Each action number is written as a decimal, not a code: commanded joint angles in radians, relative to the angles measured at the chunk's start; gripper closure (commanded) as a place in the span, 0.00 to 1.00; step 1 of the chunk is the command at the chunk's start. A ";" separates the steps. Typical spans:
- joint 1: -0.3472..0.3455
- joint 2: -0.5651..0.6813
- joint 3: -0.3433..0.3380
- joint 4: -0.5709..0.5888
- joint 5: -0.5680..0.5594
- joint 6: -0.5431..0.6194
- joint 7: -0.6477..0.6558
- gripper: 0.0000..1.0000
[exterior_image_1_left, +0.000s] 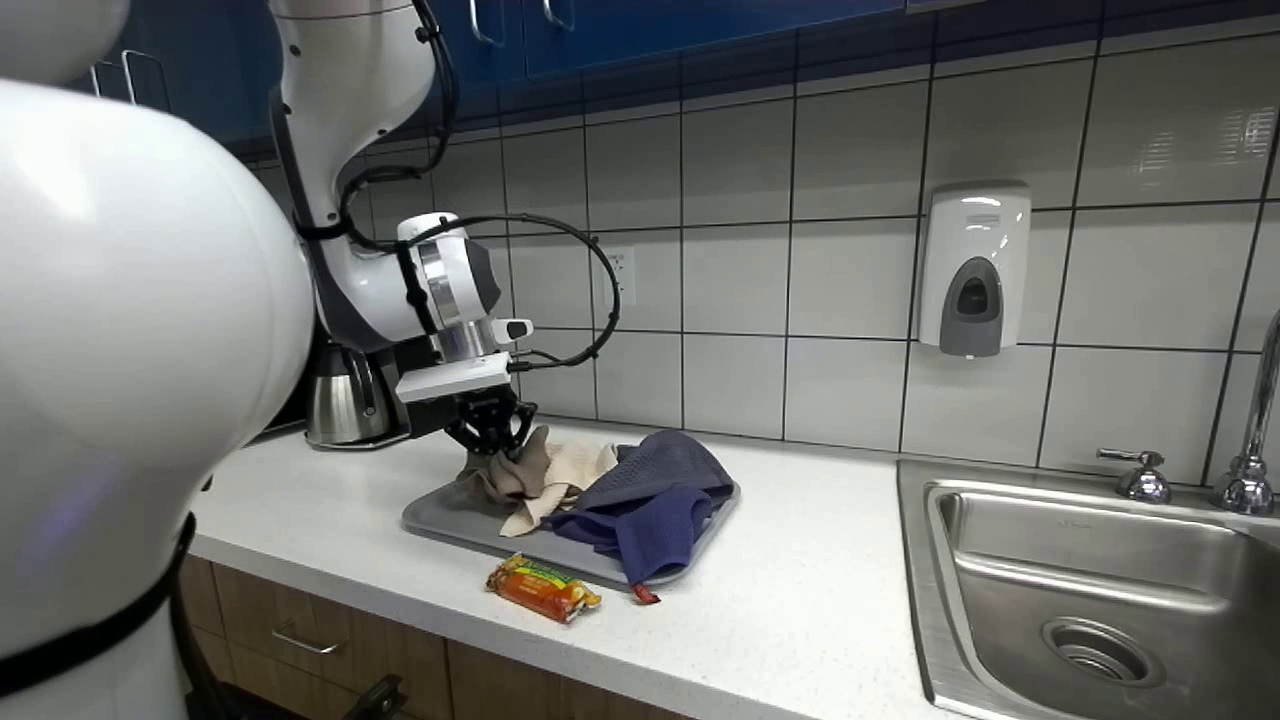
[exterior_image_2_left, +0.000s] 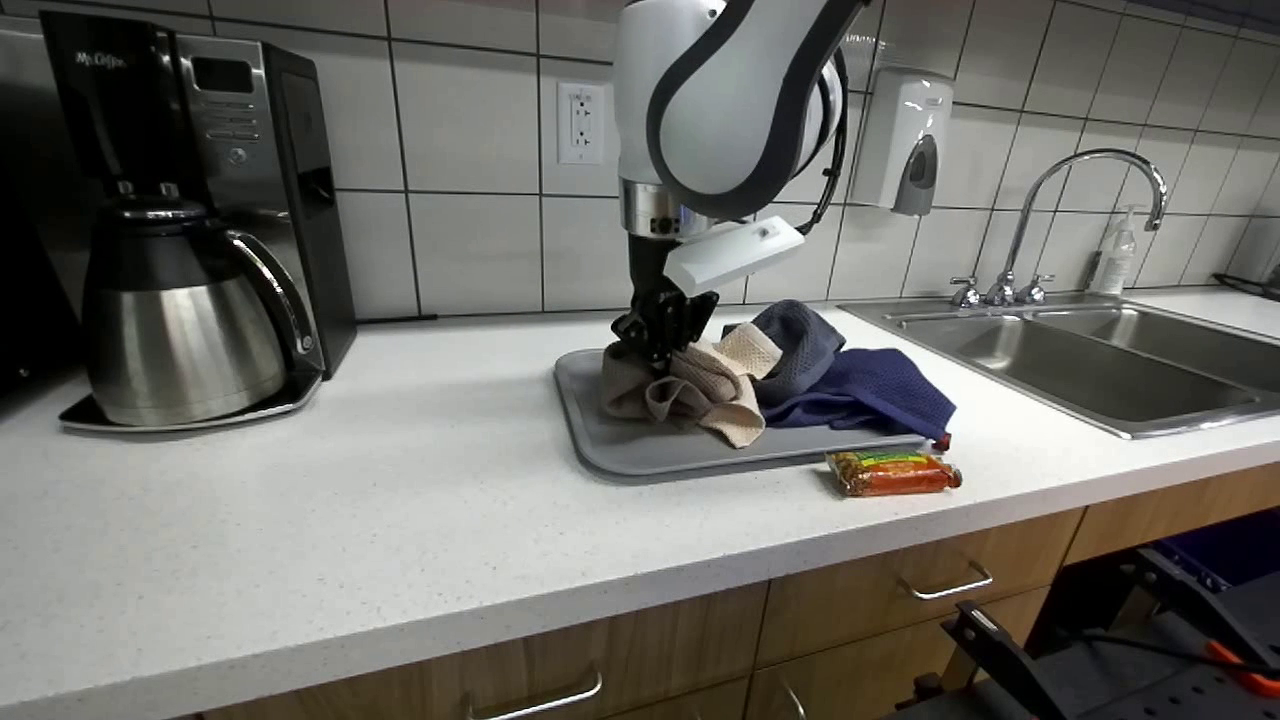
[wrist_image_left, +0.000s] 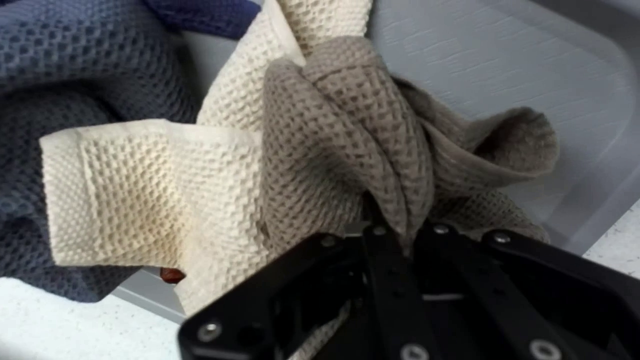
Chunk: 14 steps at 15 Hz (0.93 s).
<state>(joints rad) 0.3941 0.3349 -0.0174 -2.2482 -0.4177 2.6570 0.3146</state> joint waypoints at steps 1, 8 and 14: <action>-0.021 0.030 0.027 0.038 0.020 -0.044 -0.003 0.98; -0.013 0.036 0.026 0.051 0.018 -0.065 0.002 0.49; -0.015 0.023 0.033 0.051 0.020 -0.065 0.002 0.04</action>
<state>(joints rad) 0.3934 0.3755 -0.0037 -2.2078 -0.4111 2.6282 0.3145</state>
